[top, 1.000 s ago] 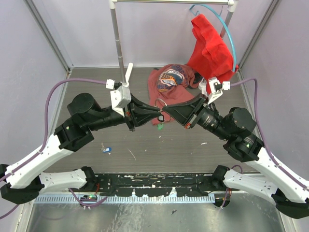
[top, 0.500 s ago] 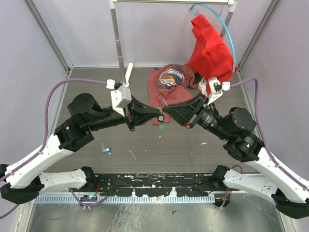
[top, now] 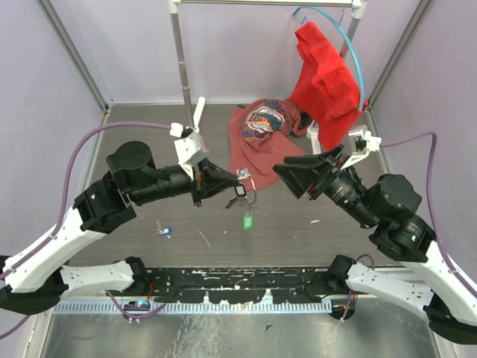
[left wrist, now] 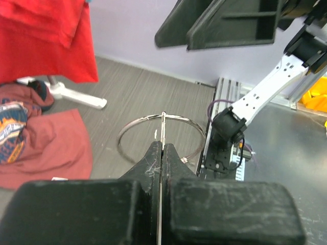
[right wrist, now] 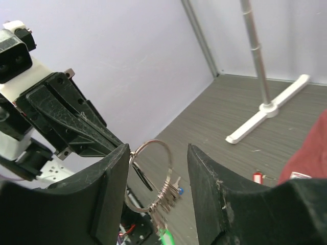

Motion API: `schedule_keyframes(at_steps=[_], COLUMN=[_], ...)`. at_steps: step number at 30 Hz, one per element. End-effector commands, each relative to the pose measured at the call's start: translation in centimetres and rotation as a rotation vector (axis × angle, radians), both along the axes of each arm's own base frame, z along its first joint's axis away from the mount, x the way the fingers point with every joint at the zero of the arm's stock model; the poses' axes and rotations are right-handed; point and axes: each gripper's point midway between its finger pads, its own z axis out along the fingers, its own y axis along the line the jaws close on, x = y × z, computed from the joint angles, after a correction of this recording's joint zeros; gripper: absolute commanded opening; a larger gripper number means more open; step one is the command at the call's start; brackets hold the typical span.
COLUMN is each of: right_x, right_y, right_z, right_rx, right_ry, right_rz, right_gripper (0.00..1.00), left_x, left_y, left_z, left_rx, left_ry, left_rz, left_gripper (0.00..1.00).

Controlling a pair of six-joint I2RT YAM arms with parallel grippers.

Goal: Put the keys on the keyring

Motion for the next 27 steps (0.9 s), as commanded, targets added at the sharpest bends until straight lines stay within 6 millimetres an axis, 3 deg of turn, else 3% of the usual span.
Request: schedule_keyframes(at_steps=[1, 10, 20, 27], right_x=[0.7, 1.9, 2.4, 2.5], right_y=[-2.5, -4.6, -4.8, -5.2], right_z=[0.1, -1.9, -2.6, -3.1], right_rx=[-0.069, -0.168, -0.186, -0.188], right_ry=[-0.042, -0.02, 0.008, 0.019], right_rz=[-0.112, -0.233, -0.263, -0.281], right_gripper=[0.55, 0.68, 0.84, 0.88], left_x=[0.3, 1.8, 3.7, 4.3], left_y=[1.3, 3.2, 7.4, 7.7], left_z=[-1.0, -8.2, -18.0, -22.1], left_rx=[0.07, 0.308, 0.597, 0.748], left_ry=[0.063, 0.226, 0.341, 0.379], left_rz=[0.059, 0.221, 0.475, 0.514], left_gripper=[0.0, 0.0, 0.0, 0.0])
